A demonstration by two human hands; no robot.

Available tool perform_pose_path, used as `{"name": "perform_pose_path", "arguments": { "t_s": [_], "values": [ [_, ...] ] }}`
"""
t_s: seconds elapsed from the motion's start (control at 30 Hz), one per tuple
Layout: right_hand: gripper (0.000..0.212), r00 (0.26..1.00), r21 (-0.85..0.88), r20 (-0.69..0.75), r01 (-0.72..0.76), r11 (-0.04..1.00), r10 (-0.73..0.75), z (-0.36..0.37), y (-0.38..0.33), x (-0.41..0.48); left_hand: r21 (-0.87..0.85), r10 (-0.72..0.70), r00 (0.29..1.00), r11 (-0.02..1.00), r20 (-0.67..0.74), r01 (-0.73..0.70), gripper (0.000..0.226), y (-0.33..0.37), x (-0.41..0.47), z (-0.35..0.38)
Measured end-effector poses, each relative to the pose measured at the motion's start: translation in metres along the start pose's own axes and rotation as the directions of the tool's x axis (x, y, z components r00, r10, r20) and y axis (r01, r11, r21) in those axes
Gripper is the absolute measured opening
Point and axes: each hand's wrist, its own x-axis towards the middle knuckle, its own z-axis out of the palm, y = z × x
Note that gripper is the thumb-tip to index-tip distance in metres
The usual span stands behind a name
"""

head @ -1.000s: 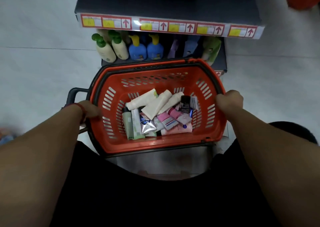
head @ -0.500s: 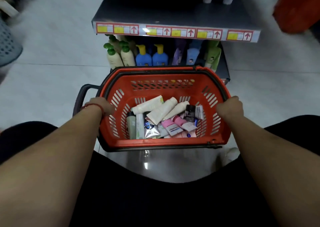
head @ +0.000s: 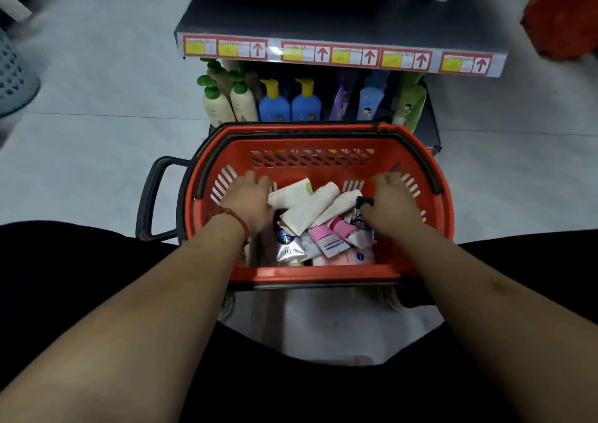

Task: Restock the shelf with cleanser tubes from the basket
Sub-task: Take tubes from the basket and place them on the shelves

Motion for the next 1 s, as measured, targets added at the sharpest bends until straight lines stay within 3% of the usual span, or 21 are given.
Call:
{"name": "perform_pose_path", "arguments": {
  "t_s": [0.1,0.17,0.27,0.43,0.53,0.6,0.8,0.9,1.0],
  "values": [
    [0.051,0.981,0.127,0.157,0.094,0.987,-0.113,0.016,-0.007,0.007,-0.13,0.004,0.967,0.991,0.254,0.03,0.046,0.01,0.016,0.022],
    [0.051,0.969,0.137,0.191,0.129,0.982,-0.154,0.03,-0.009,0.014,-0.147,-0.011,0.952,0.987,0.306,0.059,0.041,0.01,0.025,0.041],
    [0.051,0.945,0.097,0.277,0.153,0.983,-0.175,0.06,-0.007,0.029,-0.146,-0.019,0.945,0.987,0.326,0.07,0.042,0.011,0.039,0.066],
    [0.051,0.952,-0.046,0.265,0.171,0.984,-0.153,0.104,0.006,0.058,-0.066,0.096,0.97,0.994,0.223,-0.083,0.059,0.033,0.068,0.089],
    [0.069,0.941,-0.119,0.281,0.228,0.966,-0.187,0.121,0.01,0.076,-0.02,0.137,0.971,0.99,0.195,-0.136,0.07,0.053,0.081,0.1],
    [0.079,0.934,-0.134,0.274,0.272,0.953,-0.229,0.134,0.014,0.088,-0.022,0.107,0.971,0.994,0.213,-0.105,0.082,0.064,0.085,0.11],
    [0.071,0.889,-0.285,0.218,0.452,0.845,-0.402,0.141,0.024,0.109,-0.214,-0.046,0.964,0.971,0.261,0.105,0.089,0.079,0.09,0.12],
    [0.073,0.878,-0.342,0.231,0.476,0.81,-0.418,0.136,0.016,0.115,-0.347,-0.077,0.954,0.92,0.29,0.18,0.076,0.073,0.089,0.118],
    [0.077,0.842,-0.356,0.357,0.523,0.774,-0.405,0.115,0.001,0.114,-0.484,-0.055,0.93,0.842,0.363,0.239,0.056,0.059,0.086,0.104]
  ]
}}
